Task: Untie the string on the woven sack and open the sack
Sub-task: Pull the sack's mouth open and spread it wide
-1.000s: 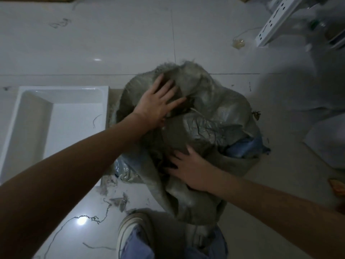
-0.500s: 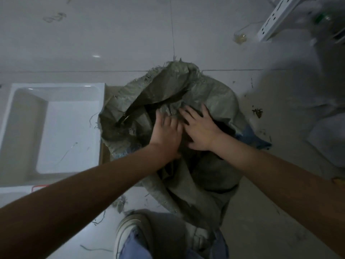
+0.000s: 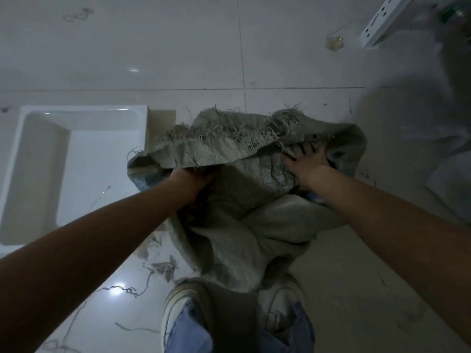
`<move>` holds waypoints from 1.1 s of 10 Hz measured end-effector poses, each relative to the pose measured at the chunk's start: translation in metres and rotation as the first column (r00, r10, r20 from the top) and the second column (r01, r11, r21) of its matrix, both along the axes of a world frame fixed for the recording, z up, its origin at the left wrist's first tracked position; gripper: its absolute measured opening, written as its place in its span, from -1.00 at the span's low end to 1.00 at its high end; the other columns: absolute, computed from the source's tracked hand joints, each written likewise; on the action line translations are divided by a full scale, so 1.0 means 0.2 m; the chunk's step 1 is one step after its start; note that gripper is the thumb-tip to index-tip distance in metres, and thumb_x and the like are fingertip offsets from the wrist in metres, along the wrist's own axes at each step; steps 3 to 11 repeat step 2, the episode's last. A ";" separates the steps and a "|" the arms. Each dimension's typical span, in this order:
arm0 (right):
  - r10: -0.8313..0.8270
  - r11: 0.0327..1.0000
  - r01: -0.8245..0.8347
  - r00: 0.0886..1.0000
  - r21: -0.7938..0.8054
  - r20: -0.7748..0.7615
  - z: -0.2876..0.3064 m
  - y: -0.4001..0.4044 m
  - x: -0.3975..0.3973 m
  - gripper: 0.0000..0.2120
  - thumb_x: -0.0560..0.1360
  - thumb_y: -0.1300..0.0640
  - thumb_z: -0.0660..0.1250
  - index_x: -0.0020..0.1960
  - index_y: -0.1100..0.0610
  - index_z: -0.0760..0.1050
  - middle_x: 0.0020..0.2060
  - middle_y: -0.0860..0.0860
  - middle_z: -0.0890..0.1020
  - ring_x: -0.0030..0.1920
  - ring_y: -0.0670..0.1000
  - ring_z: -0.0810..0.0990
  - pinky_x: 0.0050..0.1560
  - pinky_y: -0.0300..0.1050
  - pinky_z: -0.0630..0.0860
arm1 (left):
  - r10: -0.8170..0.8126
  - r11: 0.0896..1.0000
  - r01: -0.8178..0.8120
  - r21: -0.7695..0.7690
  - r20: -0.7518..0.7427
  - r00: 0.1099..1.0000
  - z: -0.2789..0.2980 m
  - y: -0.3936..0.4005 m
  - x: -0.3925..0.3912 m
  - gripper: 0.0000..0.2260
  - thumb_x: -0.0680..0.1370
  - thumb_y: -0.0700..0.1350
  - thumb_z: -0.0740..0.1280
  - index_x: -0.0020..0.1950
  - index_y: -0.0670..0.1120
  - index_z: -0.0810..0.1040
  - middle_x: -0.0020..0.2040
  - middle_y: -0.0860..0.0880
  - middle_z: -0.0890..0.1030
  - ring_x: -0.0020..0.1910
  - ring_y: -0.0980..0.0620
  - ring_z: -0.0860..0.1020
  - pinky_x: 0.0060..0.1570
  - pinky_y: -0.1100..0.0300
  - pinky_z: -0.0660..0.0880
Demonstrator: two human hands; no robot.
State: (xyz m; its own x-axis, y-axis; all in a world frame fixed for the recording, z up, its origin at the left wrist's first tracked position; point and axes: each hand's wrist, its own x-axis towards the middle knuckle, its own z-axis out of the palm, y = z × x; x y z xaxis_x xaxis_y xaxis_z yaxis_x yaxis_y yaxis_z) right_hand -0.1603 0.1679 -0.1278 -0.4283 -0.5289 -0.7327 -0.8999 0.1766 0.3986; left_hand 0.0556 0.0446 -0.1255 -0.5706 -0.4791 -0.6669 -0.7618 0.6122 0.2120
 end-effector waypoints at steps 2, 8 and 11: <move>-0.032 0.973 0.120 0.917 -0.199 0.398 0.23 -0.02 0.12 -0.29 0.49 -0.07 0.26 0.53 0.01 0.02 0.49 0.12 0.22 0.40 0.15 0.33 0.31 -0.04 0.39 | -0.136 0.987 0.129 0.101 0.065 0.989 0.27 0.05 -0.16 -0.41 0.57 0.09 0.17 0.53 -0.10 0.09 0.53 -0.16 0.19 0.48 -0.14 0.23 0.42 0.07 0.22; -0.032 0.973 0.120 0.917 -0.199 0.398 0.23 -0.02 0.12 -0.29 0.49 -0.07 0.26 0.53 0.01 0.02 0.49 0.12 0.22 0.40 0.15 0.33 0.31 -0.04 0.39 | -0.136 0.987 0.129 0.101 0.065 0.989 0.27 0.05 -0.16 -0.41 0.57 0.09 0.17 0.53 -0.10 0.09 0.53 -0.16 0.19 0.48 -0.14 0.23 0.42 0.07 0.22; -0.032 0.973 0.120 0.917 -0.199 0.398 0.23 -0.02 0.12 -0.29 0.49 -0.07 0.26 0.53 0.01 0.02 0.49 0.12 0.22 0.40 0.15 0.33 0.31 -0.04 0.39 | -0.136 0.987 0.129 0.101 0.065 0.989 0.27 0.05 -0.16 -0.41 0.57 0.09 0.17 0.53 -0.10 0.09 0.53 -0.16 0.19 0.48 -0.14 0.23 0.42 0.07 0.22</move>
